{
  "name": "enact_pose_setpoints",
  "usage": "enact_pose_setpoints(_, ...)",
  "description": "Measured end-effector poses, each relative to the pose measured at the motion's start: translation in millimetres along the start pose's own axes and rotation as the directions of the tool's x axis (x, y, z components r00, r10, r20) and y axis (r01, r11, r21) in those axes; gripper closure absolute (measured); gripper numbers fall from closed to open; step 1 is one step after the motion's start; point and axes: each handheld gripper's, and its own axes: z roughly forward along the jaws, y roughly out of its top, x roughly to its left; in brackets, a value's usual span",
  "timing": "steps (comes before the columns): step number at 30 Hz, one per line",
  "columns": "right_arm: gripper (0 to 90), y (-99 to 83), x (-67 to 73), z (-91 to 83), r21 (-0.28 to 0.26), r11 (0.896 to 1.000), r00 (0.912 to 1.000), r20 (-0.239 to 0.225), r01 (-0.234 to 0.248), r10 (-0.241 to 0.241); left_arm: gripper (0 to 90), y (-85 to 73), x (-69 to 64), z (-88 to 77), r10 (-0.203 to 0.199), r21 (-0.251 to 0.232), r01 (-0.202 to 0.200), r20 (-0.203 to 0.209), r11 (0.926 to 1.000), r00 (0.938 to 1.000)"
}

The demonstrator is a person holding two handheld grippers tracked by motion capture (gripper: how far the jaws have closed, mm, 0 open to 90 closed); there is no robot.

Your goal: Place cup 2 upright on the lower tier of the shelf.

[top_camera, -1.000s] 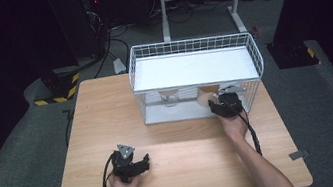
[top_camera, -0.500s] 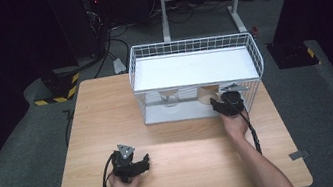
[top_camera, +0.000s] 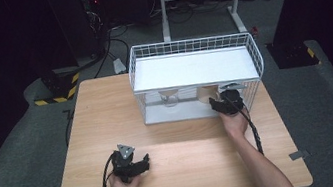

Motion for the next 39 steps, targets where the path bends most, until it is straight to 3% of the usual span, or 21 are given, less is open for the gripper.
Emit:
enact_pose_setpoints(3, 37.5, 0.6, -1.2, -8.1, -0.001, 1.000, 0.9999, -0.012, -0.009, 0.009, 18.5, 0.0, 0.0, 0.0, 0.000, -0.001, 0.000, 0.000, 1.0000, 1.0000)
enact_pose_setpoints(7, 34.3, -1.2, -2.5, -18.1, -0.011, 1.000, 0.9991, -0.032, 0.027, -0.027, 18.6, 0.3, -0.4, 0.5, -0.001, -0.002, 0.001, -0.001, 1.0000, 1.0000)
enact_pose_setpoints(13, 29.1, -0.9, -4.4, -31.9, -0.014, 1.000, 0.9954, -0.094, 0.017, -0.018, 18.7, 0.3, -0.4, 0.5, -0.001, -0.002, 0.001, 0.000, 1.0000, 1.0000)
enact_pose_setpoints(15, 28.9, -1.1, -3.5, -35.9, -0.023, 0.999, 0.9941, -0.097, 0.047, -0.049, 18.8, 0.3, -0.4, 0.5, 0.000, -0.002, 0.000, 0.000, 1.0000, 1.0000)
enact_pose_setpoints(21, 28.5, -0.4, -3.4, -46.4, -0.038, 0.999, 0.9936, -0.109, 0.027, -0.031, 18.8, 0.3, -0.4, 0.4, -0.001, -0.002, 0.001, 0.000, 1.0000, 1.0000)
enact_pose_setpoints(28, 28.3, -1.7, -5.5, -55.8, -0.058, 0.997, 0.9917, -0.115, 0.051, -0.057, 18.8, 0.3, -0.4, 0.4, -0.001, -0.002, 0.001, 0.000, 1.0000, 1.0000)
enact_pose_setpoints(39, 28.6, -5.6, -9.5, -69.3, -0.084, 0.995, 0.9884, -0.142, 0.044, -0.056, 18.8, 0.2, -0.4, 0.4, -0.001, -0.003, 0.001, 0.000, 1.0000, 1.0000)
